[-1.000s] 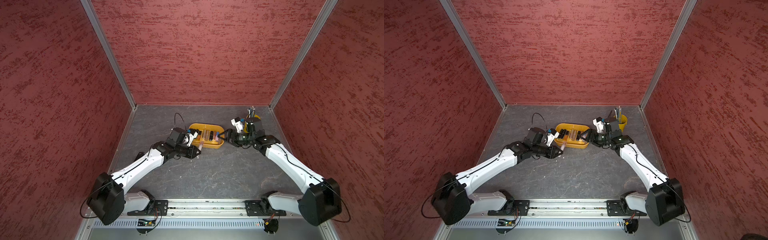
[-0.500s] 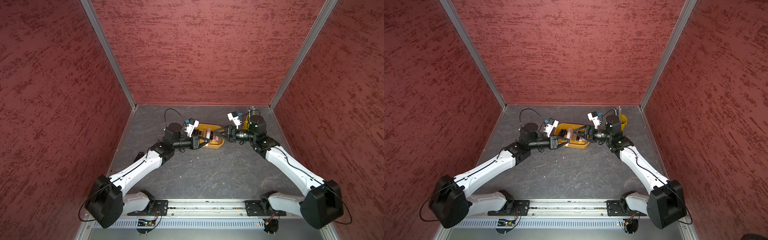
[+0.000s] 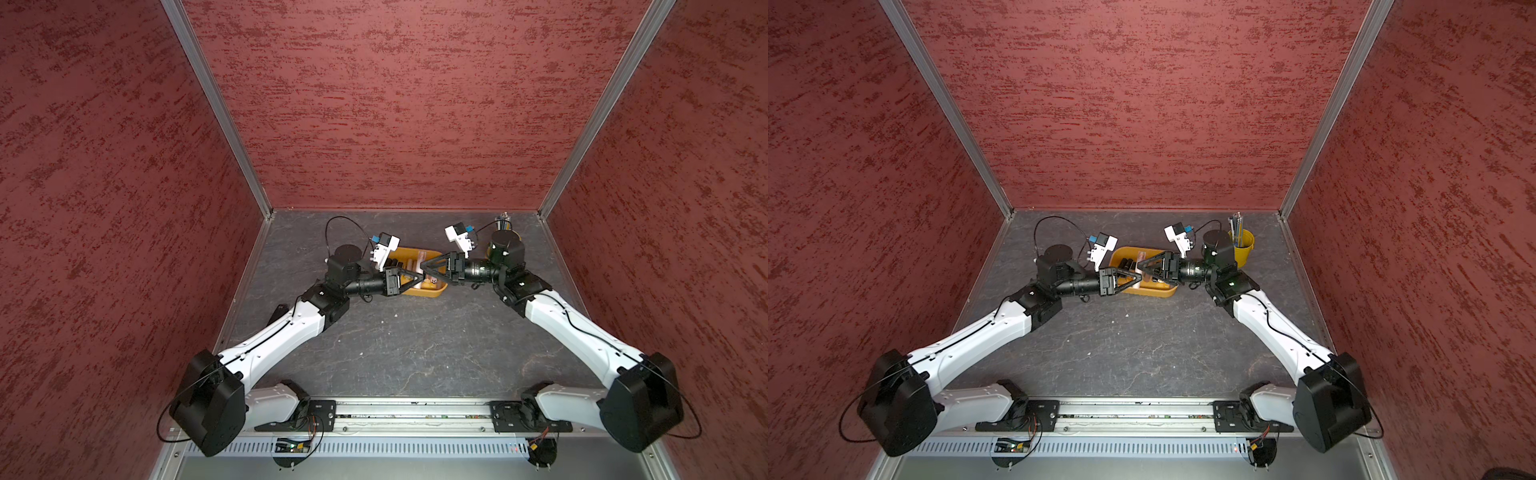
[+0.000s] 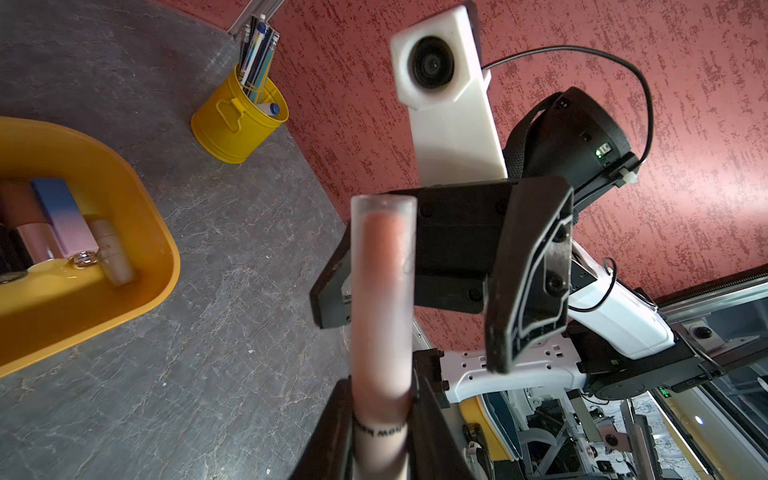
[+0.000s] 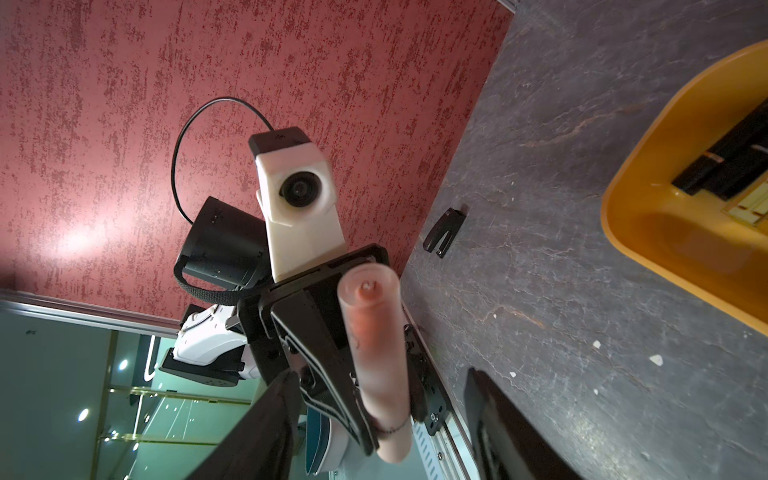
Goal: Put the lipstick into the storage box
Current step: Pick up the lipstick at the center of the board.
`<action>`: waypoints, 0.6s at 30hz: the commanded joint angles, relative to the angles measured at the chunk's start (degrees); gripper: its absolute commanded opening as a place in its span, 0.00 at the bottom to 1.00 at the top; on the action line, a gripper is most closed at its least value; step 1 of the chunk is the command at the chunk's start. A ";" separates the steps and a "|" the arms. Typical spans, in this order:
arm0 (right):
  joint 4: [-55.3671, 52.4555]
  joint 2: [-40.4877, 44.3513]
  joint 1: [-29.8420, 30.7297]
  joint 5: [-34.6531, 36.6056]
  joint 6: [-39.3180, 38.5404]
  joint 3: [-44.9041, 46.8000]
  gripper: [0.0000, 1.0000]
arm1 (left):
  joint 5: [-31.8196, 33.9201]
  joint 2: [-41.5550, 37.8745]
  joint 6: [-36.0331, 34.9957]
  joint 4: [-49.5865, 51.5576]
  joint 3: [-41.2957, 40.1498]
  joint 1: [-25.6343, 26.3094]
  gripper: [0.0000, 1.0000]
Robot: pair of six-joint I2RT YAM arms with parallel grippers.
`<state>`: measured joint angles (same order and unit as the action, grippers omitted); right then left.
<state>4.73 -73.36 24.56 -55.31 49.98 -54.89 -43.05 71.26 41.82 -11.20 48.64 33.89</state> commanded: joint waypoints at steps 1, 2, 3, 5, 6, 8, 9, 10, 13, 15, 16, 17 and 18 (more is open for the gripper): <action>2.51 -0.89 0.59 0.36 0.45 -2.04 0.63 | -1.24 0.70 0.22 -1.86 1.52 0.45 0.20; 2.50 -1.07 0.67 0.66 0.45 -2.25 0.61 | -1.41 0.72 0.31 -1.76 1.54 0.47 0.20; 2.56 -1.19 0.67 1.10 0.49 -2.47 0.59 | -1.55 0.72 0.34 -1.79 1.61 0.56 0.20; 3.10 -1.72 0.76 1.36 0.88 -3.01 0.56 | -1.73 0.56 0.27 -1.72 1.63 0.71 0.20; 3.33 -1.93 0.75 1.47 1.07 -3.16 0.54 | -1.74 0.51 0.12 -1.64 1.59 0.74 0.20; 3.81 -2.37 0.84 1.78 1.50 -3.53 0.50 | -1.77 0.28 0.08 -1.43 1.46 0.74 0.20; 3.96 -2.56 0.90 1.87 1.62 -3.68 0.48 | -1.75 0.19 0.05 -1.39 1.46 0.72 0.20; 4.05 -2.79 1.05 1.96 1.78 -3.81 0.46 | -1.75 0.10 -0.04 -1.33 1.37 0.74 0.20; 4.50 -3.15 1.34 2.04 2.23 -3.90 0.38 | -1.77 -0.07 -0.13 -1.28 1.38 0.66 0.21; 4.50 -3.28 1.57 2.11 2.34 -3.91 0.34 | -1.75 -0.16 -0.16 -1.28 1.29 0.57 0.21; 4.47 -3.28 1.69 2.19 2.40 -3.82 0.34 | -1.71 -0.23 -0.21 -1.30 1.28 0.54 0.21; 4.47 -3.28 1.79 2.23 2.45 -3.82 0.33 | -1.68 -0.25 -0.30 -1.13 1.27 0.48 0.21; 4.50 -3.28 1.90 2.23 2.47 -3.83 0.31 | -1.68 -0.31 -0.30 -1.15 1.19 0.43 0.21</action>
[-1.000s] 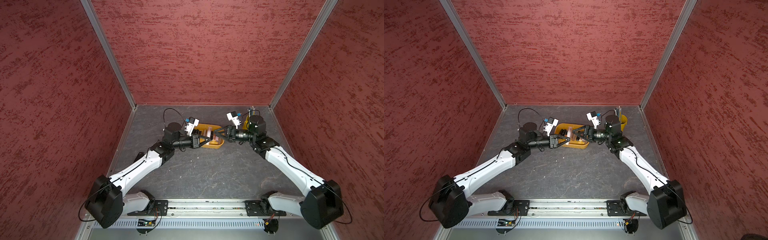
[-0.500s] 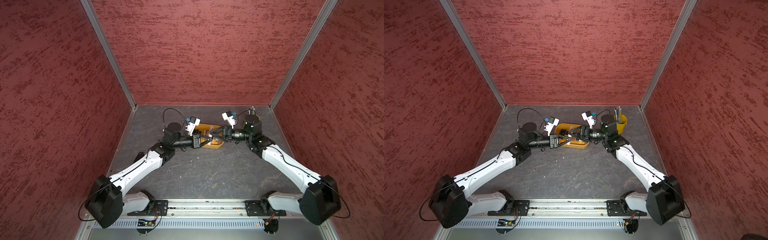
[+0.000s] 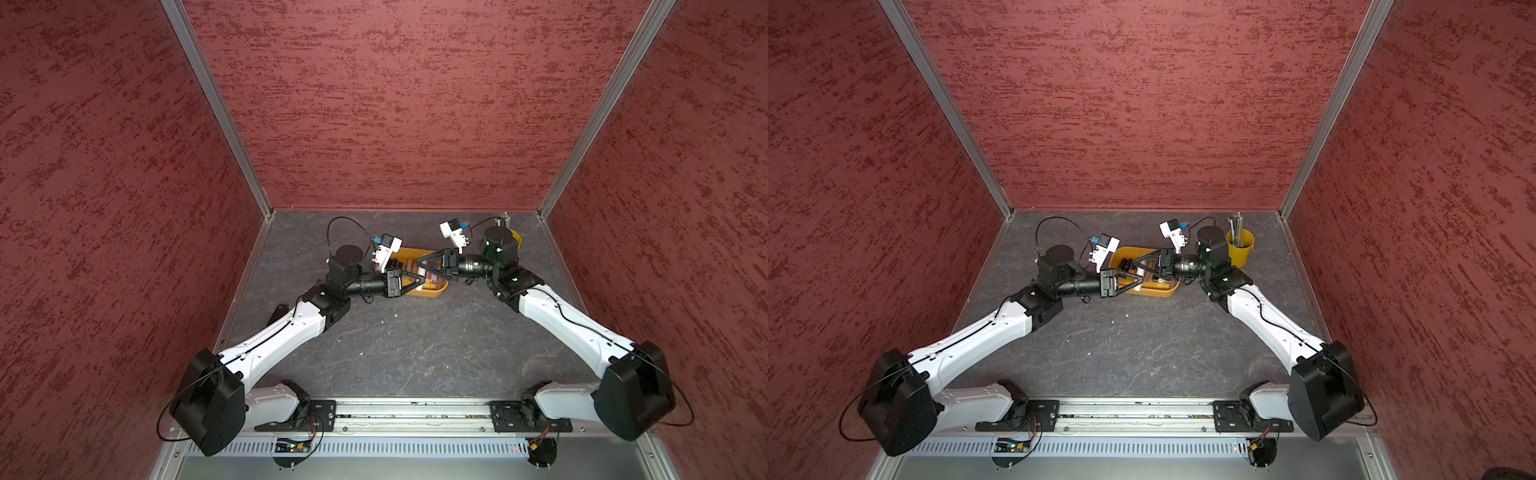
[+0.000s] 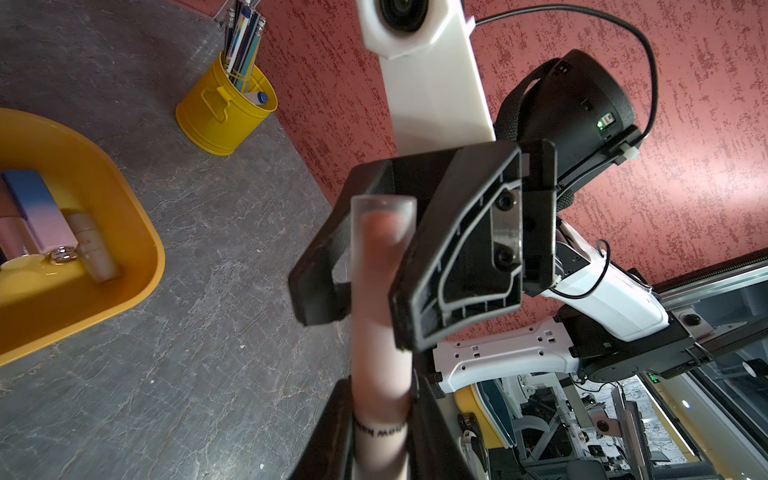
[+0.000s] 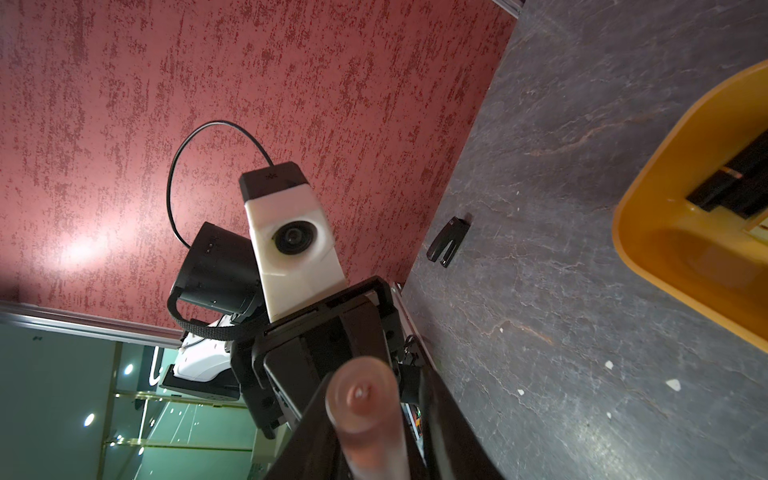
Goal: Put the lipstick into the storage box
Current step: Pick up the lipstick at the center of the board.
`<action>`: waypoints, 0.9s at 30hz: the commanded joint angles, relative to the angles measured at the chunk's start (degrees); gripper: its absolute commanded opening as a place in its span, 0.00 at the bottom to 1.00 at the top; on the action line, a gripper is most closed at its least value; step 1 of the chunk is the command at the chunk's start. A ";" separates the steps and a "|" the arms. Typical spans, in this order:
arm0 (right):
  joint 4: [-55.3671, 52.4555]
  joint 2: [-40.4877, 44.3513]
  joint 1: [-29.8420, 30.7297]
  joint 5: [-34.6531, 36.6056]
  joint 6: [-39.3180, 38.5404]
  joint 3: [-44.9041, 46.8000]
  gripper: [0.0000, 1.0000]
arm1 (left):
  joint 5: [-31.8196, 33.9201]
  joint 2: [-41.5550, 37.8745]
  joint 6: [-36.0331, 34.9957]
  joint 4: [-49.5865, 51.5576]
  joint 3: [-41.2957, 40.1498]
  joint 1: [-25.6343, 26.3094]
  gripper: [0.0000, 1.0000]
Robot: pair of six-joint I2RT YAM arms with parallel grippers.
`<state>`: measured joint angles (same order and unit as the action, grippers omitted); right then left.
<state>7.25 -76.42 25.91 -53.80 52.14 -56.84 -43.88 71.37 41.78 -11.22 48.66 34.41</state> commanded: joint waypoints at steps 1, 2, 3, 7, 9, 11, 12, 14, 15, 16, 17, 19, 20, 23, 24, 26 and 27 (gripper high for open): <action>1.97 -0.27 0.66 0.72 0.29 -1.87 0.29 | -0.75 -0.51 -0.24 -1.12 1.08 -0.20 0.21; 1.88 -0.25 0.78 0.79 0.28 -1.87 0.26 | -0.71 -0.53 -0.32 -1.10 1.04 -0.22 0.21; 1.89 -0.22 0.81 0.89 0.33 -1.87 0.25 | -0.73 -0.53 -0.27 -1.17 0.99 -0.35 0.22; 1.81 -0.12 1.07 1.31 0.24 -1.95 0.17 | -0.55 -0.67 -0.53 -0.77 0.92 -0.51 0.29; 1.63 -0.19 1.16 1.51 0.33 -2.06 0.15 | -0.39 -0.79 -0.61 -0.64 0.74 -0.75 0.30; 1.50 -0.24 1.16 1.61 0.29 -2.15 0.13 | -0.36 -1.12 -0.49 -0.87 0.41 -1.08 0.31; 1.46 -0.22 1.19 1.73 0.30 -2.14 0.12 | -0.33 -1.36 -0.41 -0.99 0.15 -1.26 0.33; 1.28 -0.20 1.18 1.96 0.24 -2.14 0.12 | -0.24 -1.74 -0.39 -1.06 -0.18 -1.58 0.39; 1.20 -0.22 1.20 2.19 0.12 -2.23 0.12 | -0.23 -2.00 -0.40 -0.93 -0.31 -1.79 0.45; 0.90 -0.19 1.20 2.39 -0.05 -2.30 0.12 | -0.16 -2.32 -0.45 -0.73 -0.40 -2.06 0.49; 0.41 -0.22 1.16 2.48 -0.45 -2.56 0.11 | -0.19 -2.65 -0.55 -0.45 -0.45 -2.30 0.52; -2.17 -0.37 1.16 3.12 -2.14 -3.65 0.11 | -0.19 -3.74 -1.19 0.31 -0.67 -3.05 0.60; -4.12 -0.43 1.10 3.74 -3.35 -4.52 0.11 | -0.24 -4.37 -1.63 0.62 -0.81 -3.36 0.63; -14.28 -1.34 1.16 7.13 -9.24 -8.74 0.11 | 0.02 -7.03 -3.74 2.76 -1.15 -4.65 0.70; -17.72 -2.01 1.10 8.55 -11.05 -10.27 0.11 | 0.02 -7.99 -4.57 3.55 -1.42 -5.14 0.71; -23.42 -3.41 1.14 11.26 -14.07 -13.16 0.11 | 0.41 -9.95 -5.79 4.82 -2.15 -6.12 0.74; -25.81 -4.36 1.07 12.49 -15.43 -14.64 0.12 | 0.88 -11.13 -6.47 5.31 -2.69 -6.63 0.77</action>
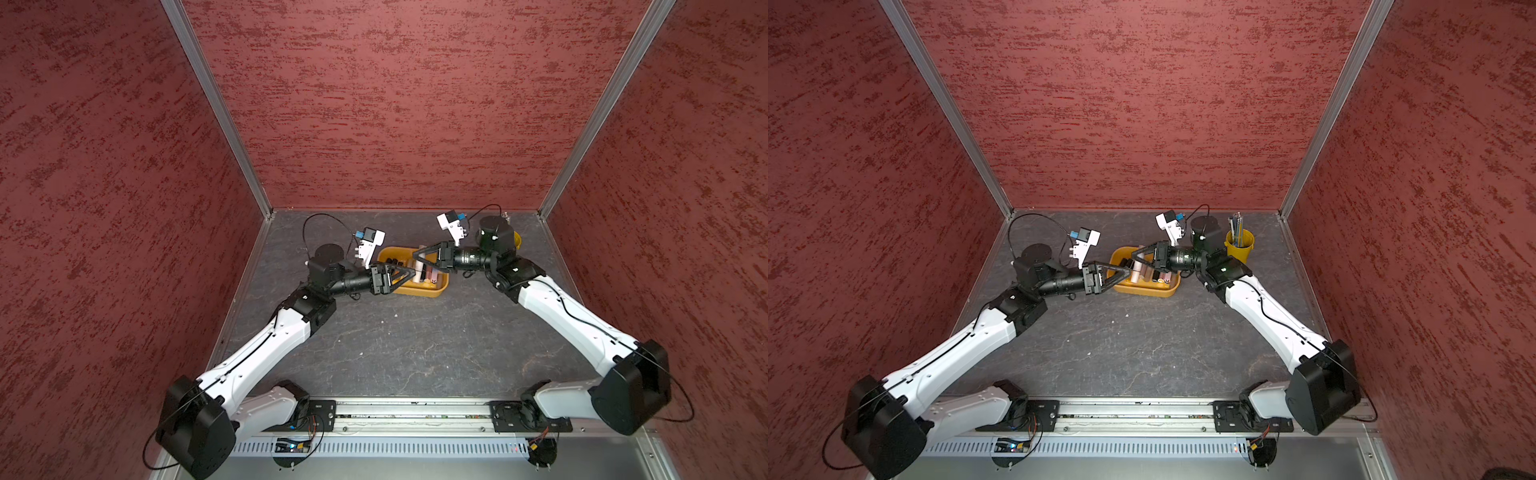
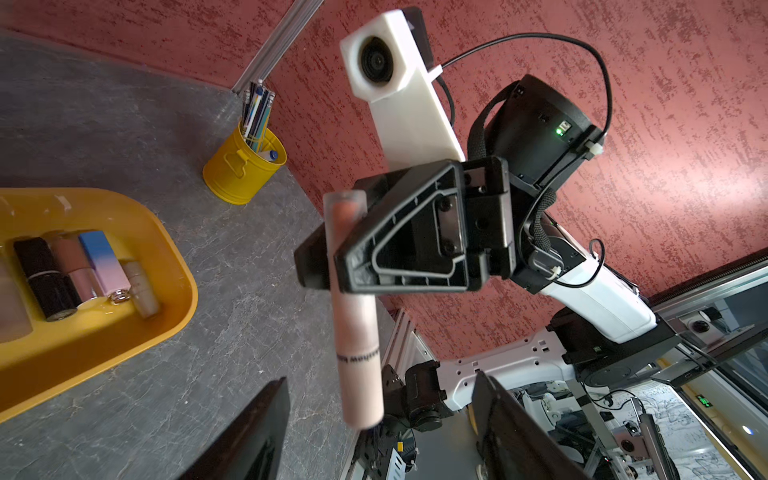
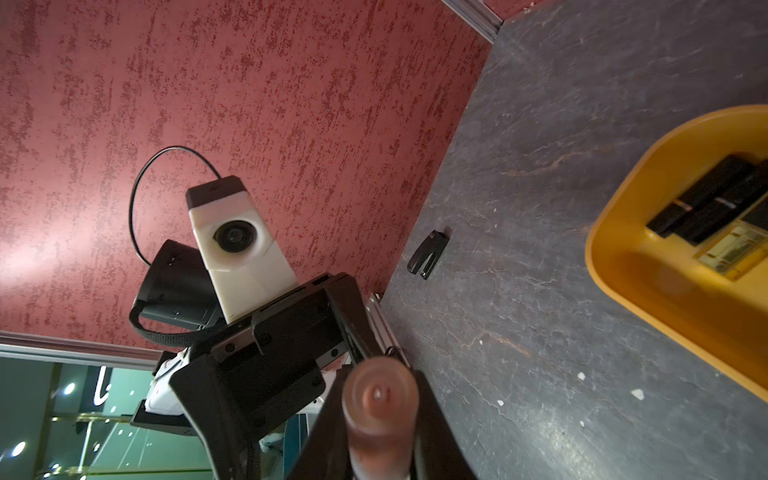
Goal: Put the lipstick into the storage box
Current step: Place the lipstick in the storage box.
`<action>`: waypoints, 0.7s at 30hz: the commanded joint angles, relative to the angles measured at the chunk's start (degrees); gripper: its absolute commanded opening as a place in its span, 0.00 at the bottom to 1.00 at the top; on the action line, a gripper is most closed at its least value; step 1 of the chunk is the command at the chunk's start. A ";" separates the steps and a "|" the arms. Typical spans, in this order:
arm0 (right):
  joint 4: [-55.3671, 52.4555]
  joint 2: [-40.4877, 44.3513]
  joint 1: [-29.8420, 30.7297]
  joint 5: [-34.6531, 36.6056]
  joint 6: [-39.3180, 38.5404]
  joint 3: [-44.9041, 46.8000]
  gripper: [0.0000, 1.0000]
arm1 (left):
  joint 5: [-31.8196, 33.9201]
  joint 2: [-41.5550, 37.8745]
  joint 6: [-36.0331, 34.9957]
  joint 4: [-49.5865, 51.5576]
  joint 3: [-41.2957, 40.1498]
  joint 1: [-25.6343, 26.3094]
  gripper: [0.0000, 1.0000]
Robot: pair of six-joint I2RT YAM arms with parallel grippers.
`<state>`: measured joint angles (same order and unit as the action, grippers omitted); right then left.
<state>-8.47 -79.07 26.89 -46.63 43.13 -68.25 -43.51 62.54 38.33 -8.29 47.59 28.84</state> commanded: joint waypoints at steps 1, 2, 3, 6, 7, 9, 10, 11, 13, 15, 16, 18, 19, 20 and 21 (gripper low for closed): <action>-12.40 -2.76 0.09 6.93 -7.57 -4.83 0.12 | 1.15 -3.51 -3.82 2.77 -2.30 -1.40 0.77; -14.62 -3.75 0.09 8.64 -8.54 -6.12 0.12 | 1.70 -4.71 -4.54 3.13 -3.05 -1.66 0.78; -17.34 -5.30 0.06 10.91 -9.72 -7.84 0.12 | 2.70 -6.06 -5.46 3.80 -3.72 -1.92 0.81; -24.27 -10.10 0.08 18.14 -12.39 -12.12 0.12 | 7.04 -10.16 -9.06 6.22 -5.82 -2.12 0.86; -25.71 -11.56 0.09 20.27 -13.02 -13.16 0.12 | 8.59 -11.36 -10.01 7.49 -6.39 -2.12 0.88; -27.81 -14.74 0.08 23.80 -14.11 -14.84 0.12 | 12.14 -13.89 -12.36 10.49 -7.52 -2.23 0.89; -28.34 -15.87 0.08 24.91 -14.37 -15.43 0.12 | 13.47 -14.76 -13.11 11.86 -7.92 -2.28 0.92; -28.68 -17.51 0.09 25.81 -14.57 -16.02 0.12 | 14.89 -15.79 -13.82 13.08 -8.48 -2.30 0.92; -28.58 -20.01 0.09 27.41 -14.65 -16.91 0.11 | 16.86 -17.53 -15.17 15.08 -9.46 -2.34 0.93; -27.93 -22.21 0.09 29.58 -14.56 -17.51 0.12 | 18.86 -19.22 -16.07 16.69 -10.45 -2.40 0.93; -27.58 -22.97 0.09 30.80 -14.61 -17.65 0.12 | 19.74 -19.92 -16.26 17.32 -10.89 -2.41 0.93; -26.92 -24.71 0.11 34.35 -14.49 -17.90 0.12 | 21.43 -21.54 -16.66 18.21 -11.94 -2.39 0.93; -26.51 -25.35 0.09 35.47 -14.55 -18.02 0.12 | 21.91 -22.27 -16.70 18.23 -12.39 -2.49 0.93; -26.00 -26.15 0.08 36.37 -14.45 -18.06 0.12 | 22.43 -23.06 -16.64 18.27 -12.93 -2.52 0.93; -25.56 -26.87 0.05 37.30 -14.24 -18.17 0.12 | 22.95 -23.82 -16.68 18.35 -13.43 -2.48 0.94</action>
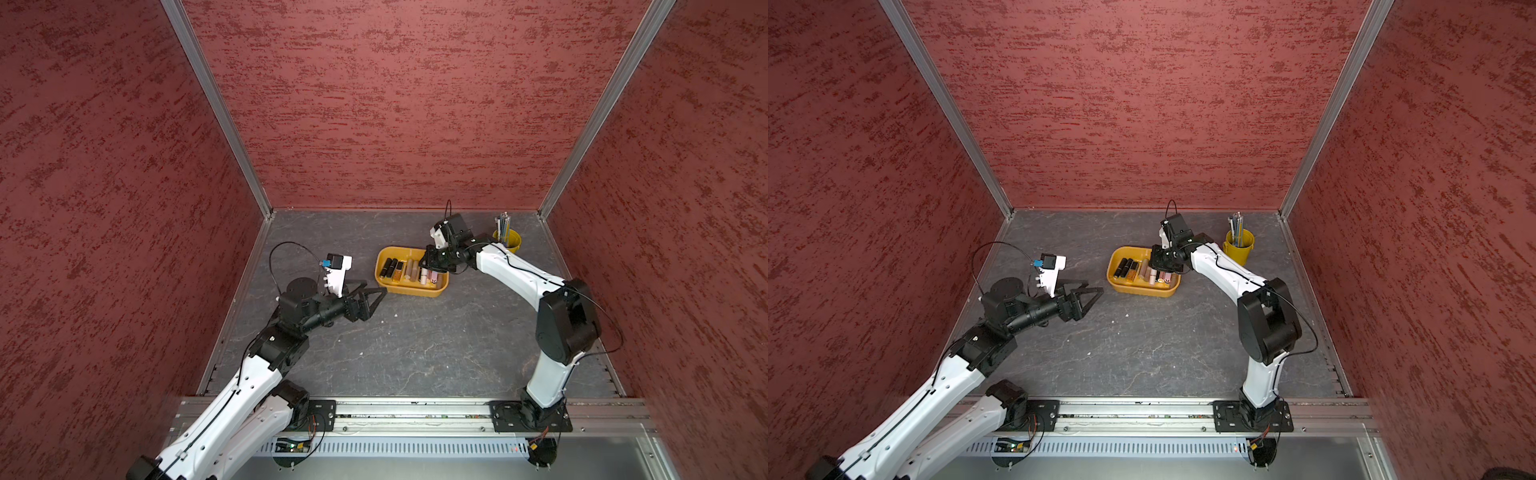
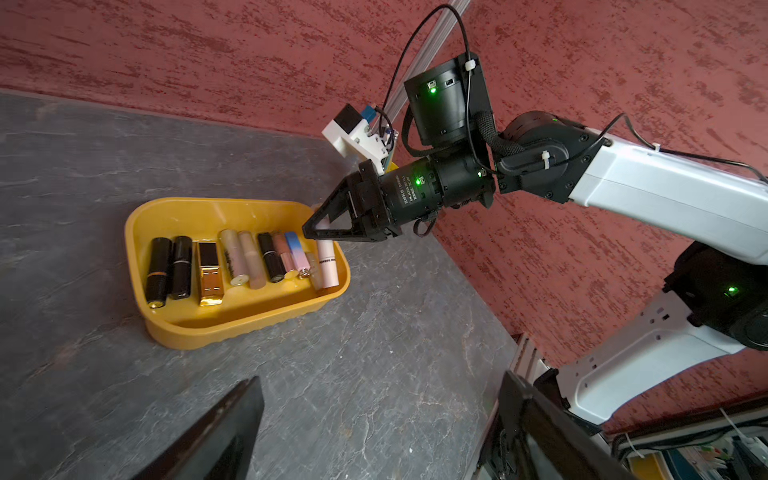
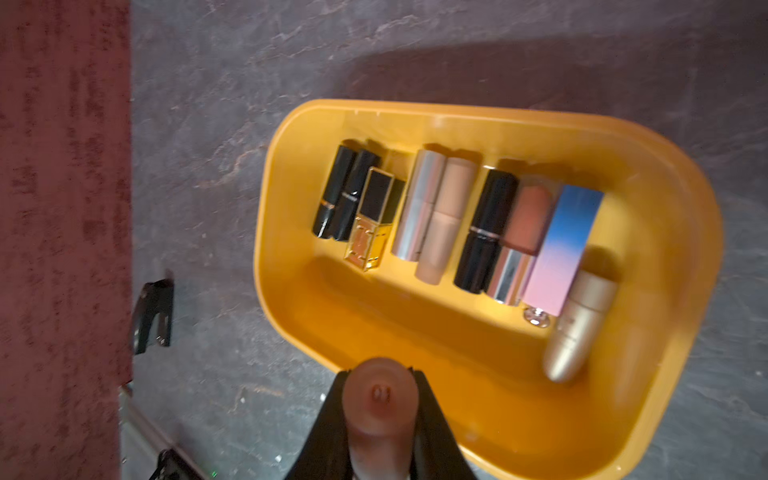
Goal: Put the lipstick into the storage box
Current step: Place the lipstick in the storage box.
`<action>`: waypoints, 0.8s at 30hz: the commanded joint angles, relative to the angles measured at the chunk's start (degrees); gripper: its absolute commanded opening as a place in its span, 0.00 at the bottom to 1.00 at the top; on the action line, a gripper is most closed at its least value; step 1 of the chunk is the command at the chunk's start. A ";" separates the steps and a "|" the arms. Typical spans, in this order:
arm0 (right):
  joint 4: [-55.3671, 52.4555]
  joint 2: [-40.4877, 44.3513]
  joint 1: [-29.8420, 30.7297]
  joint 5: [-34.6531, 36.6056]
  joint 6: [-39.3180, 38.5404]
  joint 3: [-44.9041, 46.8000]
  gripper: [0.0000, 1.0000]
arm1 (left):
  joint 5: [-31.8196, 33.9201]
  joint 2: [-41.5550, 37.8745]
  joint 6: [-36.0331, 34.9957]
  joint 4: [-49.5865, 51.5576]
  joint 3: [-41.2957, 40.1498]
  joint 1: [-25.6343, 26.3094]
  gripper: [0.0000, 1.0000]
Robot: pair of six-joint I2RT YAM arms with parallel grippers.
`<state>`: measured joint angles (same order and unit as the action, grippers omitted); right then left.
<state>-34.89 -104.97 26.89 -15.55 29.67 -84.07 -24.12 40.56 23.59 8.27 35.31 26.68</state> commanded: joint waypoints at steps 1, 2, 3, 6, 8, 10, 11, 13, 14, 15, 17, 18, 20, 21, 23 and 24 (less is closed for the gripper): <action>1.56 -1.63 0.01 6.80 -0.61 -2.49 0.12 | 3.93 -2.42 -1.97 1.83 -1.48 -0.34 0.94; 2.25 -2.24 0.09 7.69 -0.41 -2.52 0.12 | 4.51 -3.02 -1.97 2.02 -1.85 -0.38 0.96; 2.85 -2.98 0.09 8.63 -0.18 -2.67 0.12 | 4.88 -3.57 -1.97 2.05 -2.19 -0.40 0.96; 4.41 -4.51 0.08 11.37 0.66 -3.05 0.12 | 5.61 -4.73 -2.23 2.58 -2.93 -0.40 0.96; 5.78 -5.22 0.02 12.68 1.07 -3.14 0.12 | 6.03 -5.13 -2.45 2.71 -3.28 -0.48 0.97; 6.72 -5.89 0.06 13.24 1.59 -3.21 0.12 | 6.19 -5.31 -2.81 2.89 -3.69 -0.57 0.97; 7.23 -6.31 0.08 13.18 1.76 -3.46 0.12 | 6.27 -5.31 -2.86 2.74 -3.82 -0.53 0.97; 7.81 -7.13 0.17 12.92 2.05 -3.95 0.12 | 6.27 -5.22 -3.03 2.45 -3.98 -0.66 0.97; 8.15 -7.54 0.18 12.73 2.30 -4.03 0.12 | 6.26 -5.14 -3.11 2.36 -4.03 -0.69 0.98; 8.47 -7.83 0.15 12.71 2.55 -4.21 0.12 | 6.28 -5.05 -3.07 2.23 -4.02 -0.66 0.99; 9.24 -8.55 0.17 12.69 3.28 -4.18 0.12 | 6.28 -4.96 -3.25 2.16 -4.03 -0.75 0.99; 9.75 -8.72 0.18 12.59 3.66 -4.02 0.12 | 6.28 -4.96 -3.29 2.14 -3.95 -0.75 0.99; 11.24 -9.32 0.18 12.31 4.86 -3.56 0.12 | 6.19 -5.04 -3.45 2.49 -3.86 -0.84 0.99; 11.80 -9.57 0.17 12.22 5.40 -3.24 0.12 | 6.16 -5.12 -3.49 2.66 -3.84 -0.84 0.99; 12.69 -10.39 0.26 12.21 6.34 -3.27 0.12 | 6.10 -5.35 -3.66 3.15 -3.68 -0.92 0.99; 12.98 -10.75 0.24 12.29 6.64 -3.41 0.12 | 6.10 -5.55 -3.72 3.31 -3.68 -1.02 0.99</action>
<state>-25.08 -114.69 26.92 -4.62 34.24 -86.63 -18.72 35.66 21.10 10.83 31.70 26.24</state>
